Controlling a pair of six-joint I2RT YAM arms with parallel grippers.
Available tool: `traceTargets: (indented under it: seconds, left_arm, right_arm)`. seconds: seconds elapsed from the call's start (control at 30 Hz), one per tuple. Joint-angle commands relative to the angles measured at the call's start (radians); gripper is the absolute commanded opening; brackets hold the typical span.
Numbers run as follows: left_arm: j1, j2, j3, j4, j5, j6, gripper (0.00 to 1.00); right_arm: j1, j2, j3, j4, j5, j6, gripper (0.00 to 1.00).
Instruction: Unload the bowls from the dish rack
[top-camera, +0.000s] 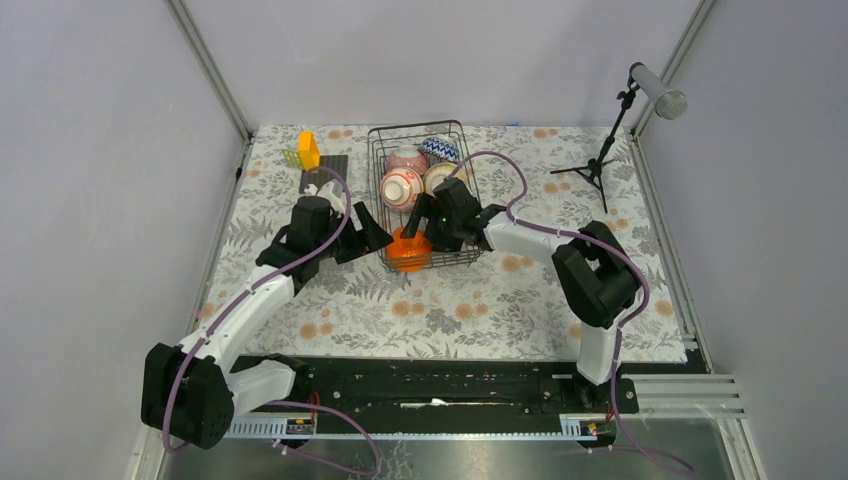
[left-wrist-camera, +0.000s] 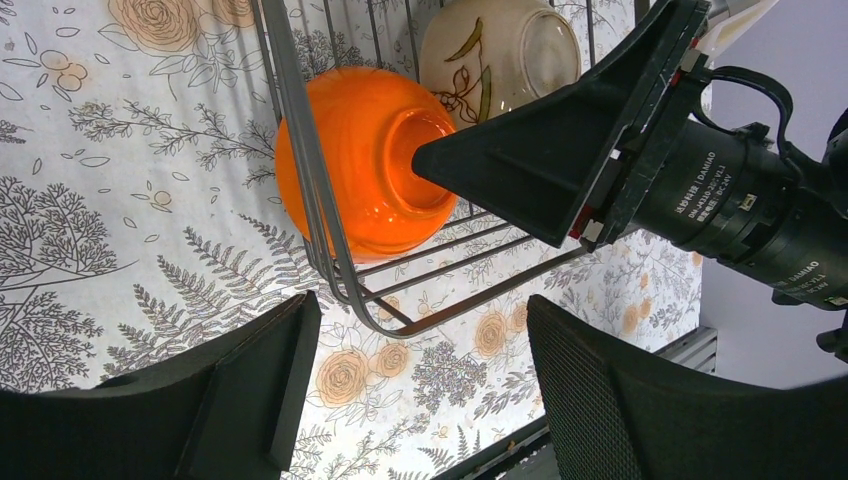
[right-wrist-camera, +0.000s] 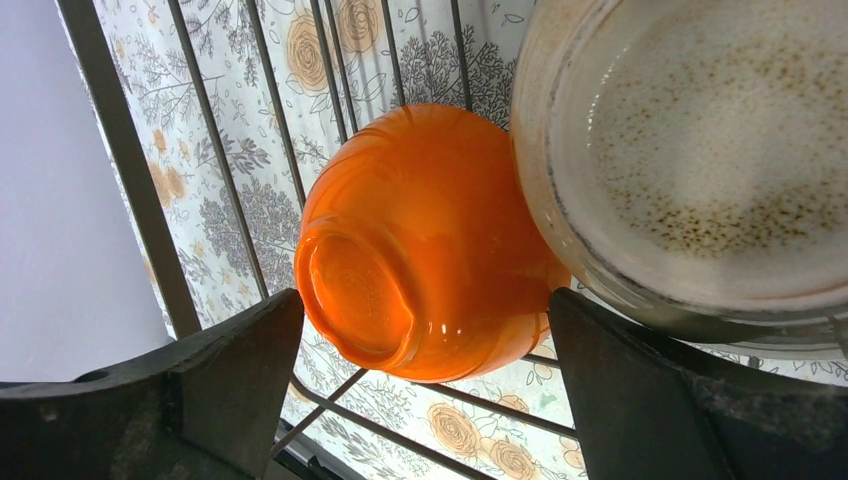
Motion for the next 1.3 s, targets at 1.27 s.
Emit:
traceTargets:
  seconds: [1.27]
  left_arm:
    - [-0.002,-0.105,0.076,-0.084,-0.13,0.024,0.83]
  right_arm:
    - [-0.042,0.118,0.582,-0.207,-0.03,-0.547,0.99]
